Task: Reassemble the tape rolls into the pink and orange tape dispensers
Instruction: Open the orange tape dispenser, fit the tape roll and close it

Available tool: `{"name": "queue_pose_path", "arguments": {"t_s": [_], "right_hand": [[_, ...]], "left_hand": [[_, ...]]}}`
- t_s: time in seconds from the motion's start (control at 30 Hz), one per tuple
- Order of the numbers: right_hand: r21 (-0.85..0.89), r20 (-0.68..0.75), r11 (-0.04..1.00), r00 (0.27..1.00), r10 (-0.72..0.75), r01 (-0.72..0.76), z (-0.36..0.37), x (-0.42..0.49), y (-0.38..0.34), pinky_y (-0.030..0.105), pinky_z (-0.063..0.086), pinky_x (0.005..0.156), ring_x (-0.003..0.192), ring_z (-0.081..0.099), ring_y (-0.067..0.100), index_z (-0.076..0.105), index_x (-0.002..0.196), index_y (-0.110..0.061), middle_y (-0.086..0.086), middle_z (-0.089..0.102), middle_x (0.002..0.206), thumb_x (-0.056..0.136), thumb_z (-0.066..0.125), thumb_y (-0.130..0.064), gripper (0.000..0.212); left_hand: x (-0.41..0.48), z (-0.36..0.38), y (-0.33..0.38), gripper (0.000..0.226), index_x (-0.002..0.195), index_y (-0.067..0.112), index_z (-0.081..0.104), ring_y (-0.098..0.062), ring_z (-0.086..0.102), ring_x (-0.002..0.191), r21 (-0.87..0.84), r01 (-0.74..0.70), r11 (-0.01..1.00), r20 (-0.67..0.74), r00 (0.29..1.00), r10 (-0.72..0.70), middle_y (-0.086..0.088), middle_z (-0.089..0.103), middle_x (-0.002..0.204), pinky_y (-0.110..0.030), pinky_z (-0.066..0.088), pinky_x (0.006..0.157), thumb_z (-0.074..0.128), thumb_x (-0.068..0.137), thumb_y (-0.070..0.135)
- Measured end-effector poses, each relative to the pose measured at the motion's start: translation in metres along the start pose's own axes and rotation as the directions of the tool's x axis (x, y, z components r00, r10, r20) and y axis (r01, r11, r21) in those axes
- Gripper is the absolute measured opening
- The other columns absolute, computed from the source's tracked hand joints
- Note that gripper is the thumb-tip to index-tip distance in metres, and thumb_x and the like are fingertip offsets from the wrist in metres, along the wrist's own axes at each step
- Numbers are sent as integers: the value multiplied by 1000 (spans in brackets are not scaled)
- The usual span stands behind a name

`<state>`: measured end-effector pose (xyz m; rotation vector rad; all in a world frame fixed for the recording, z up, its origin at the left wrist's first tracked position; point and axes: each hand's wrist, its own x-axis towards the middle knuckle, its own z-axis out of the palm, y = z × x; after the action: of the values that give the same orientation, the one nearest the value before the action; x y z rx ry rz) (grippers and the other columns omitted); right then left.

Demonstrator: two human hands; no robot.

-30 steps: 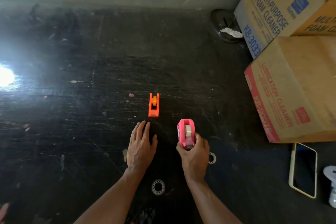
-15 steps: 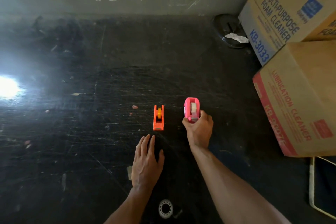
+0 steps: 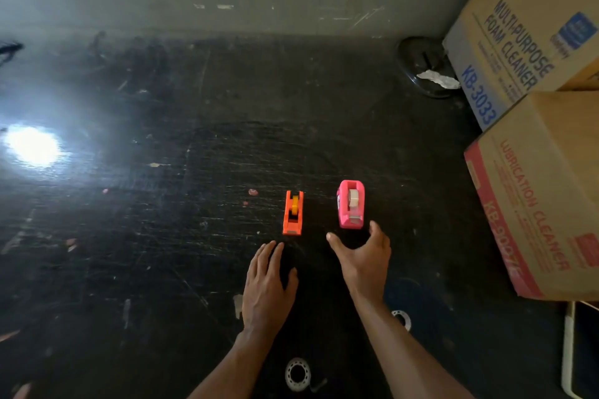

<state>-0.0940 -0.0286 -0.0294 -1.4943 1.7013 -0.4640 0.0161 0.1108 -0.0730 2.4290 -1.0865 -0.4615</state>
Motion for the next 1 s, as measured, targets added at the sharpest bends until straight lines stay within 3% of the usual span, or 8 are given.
{"name": "queue_pose_path", "arguments": {"t_s": [0.13, 0.2, 0.27, 0.33, 0.5, 0.57, 0.8, 1.0], "right_hand": [[96, -6, 994, 999, -54, 54, -1, -33, 17, 30, 52, 94, 121, 56, 19, 51, 136, -17, 3, 54, 133, 76, 88, -41, 75], [118, 35, 990, 996, -80, 76, 3, -39, 15, 20, 47, 84, 112, 61, 17, 56, 130, -18, 0, 59, 124, 83, 83, -35, 57], [99, 121, 990, 987, -108, 96, 10, -35, 5, 21, 49, 86, 110, 64, 13, 60, 130, -18, 0, 65, 123, 90, 77, -32, 46], [71, 210, 988, 966, -149, 137, 18, -25, -9, 24, 52, 92, 113, 65, 11, 62, 134, -18, 0, 68, 128, 96, 70, -31, 42], [57, 336, 986, 927, -164, 153, 34, 7, -41, 24, 44, 106, 135, 58, 16, 58, 143, -12, 6, 63, 146, 104, 57, -22, 39], [63, 357, 990, 923, -143, 129, 38, 13, -47, 26, 42, 109, 137, 56, 18, 59, 141, -11, 7, 61, 147, 105, 57, -20, 38], [164, 354, 986, 932, -77, 19, 44, 14, -44, 43, 52, 110, 127, 64, 20, 65, 135, -11, 7, 68, 138, 102, 62, -22, 35], [256, 399, 961, 917, -9, -102, 27, -9, -21, 40, 64, 92, 100, 76, 12, 75, 118, -21, 0, 78, 114, 94, 72, -26, 24]], "left_hand": [[14, -20, 11, 58, 154, 20, 41, -18, 37, 147, -318, 161, 934, -28, 984, -178, -2, 43, 156, -40, 41, 118, 61, 100, 26], [29, -31, 17, 55, 153, 21, 43, -15, 50, 135, -443, 220, 869, -29, 965, -259, -2, 50, 149, -38, 49, 111, 60, 101, 23], [48, -41, 23, 48, 149, 20, 48, -10, 59, 120, -534, 251, 807, 4, 956, -294, 0, 58, 139, -31, 53, 101, 59, 102, 22], [67, -48, 27, 43, 146, 20, 53, -10, 63, 114, -564, 288, 774, 71, 951, -302, -1, 66, 133, -30, 52, 100, 56, 104, 25], [102, -45, 24, 40, 145, 25, 56, -28, 77, 96, -540, 357, 763, 235, 934, -270, -3, 79, 105, -47, 63, 90, 52, 105, 29], [106, -41, 23, 40, 146, 26, 55, -18, 78, 94, -551, 357, 754, 266, 932, -247, -1, 78, 111, -44, 63, 91, 50, 106, 26], [96, -33, 21, 36, 140, 32, 61, -9, 74, 101, -610, 327, 722, 234, 945, -230, 3, 76, 119, -44, 60, 98, 56, 104, 32], [56, -32, 23, 35, 135, 33, 65, -5, 76, 93, -649, 326, 687, 240, 945, -221, 10, 77, 106, -38, 63, 89, 62, 100, 34]]}}
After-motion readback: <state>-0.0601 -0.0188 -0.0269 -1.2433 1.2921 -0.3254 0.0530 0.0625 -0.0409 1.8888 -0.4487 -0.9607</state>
